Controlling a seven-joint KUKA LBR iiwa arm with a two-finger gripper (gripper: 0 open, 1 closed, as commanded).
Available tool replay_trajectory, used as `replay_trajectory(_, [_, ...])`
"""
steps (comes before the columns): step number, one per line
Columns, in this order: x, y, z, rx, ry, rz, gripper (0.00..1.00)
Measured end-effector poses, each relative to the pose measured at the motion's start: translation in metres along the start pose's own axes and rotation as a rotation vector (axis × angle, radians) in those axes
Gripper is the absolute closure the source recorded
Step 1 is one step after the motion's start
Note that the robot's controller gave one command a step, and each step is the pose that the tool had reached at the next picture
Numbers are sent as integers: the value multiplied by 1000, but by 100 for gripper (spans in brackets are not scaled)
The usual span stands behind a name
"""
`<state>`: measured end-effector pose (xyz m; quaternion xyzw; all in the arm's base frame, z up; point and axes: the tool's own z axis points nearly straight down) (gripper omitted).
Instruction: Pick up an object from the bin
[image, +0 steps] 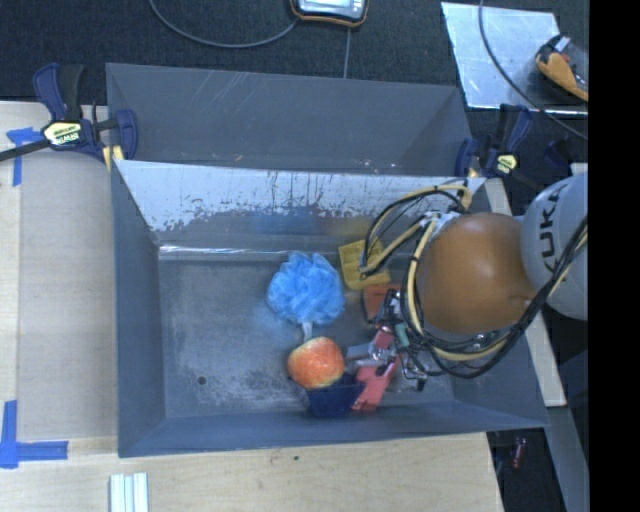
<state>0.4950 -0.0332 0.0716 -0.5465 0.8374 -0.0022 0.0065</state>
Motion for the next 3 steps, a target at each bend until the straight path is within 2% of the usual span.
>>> replay_trajectory(1, [1,1,-8,-2,1,1,100])
replay_trajectory(3, [0,1,-67,-7,1,3,100])
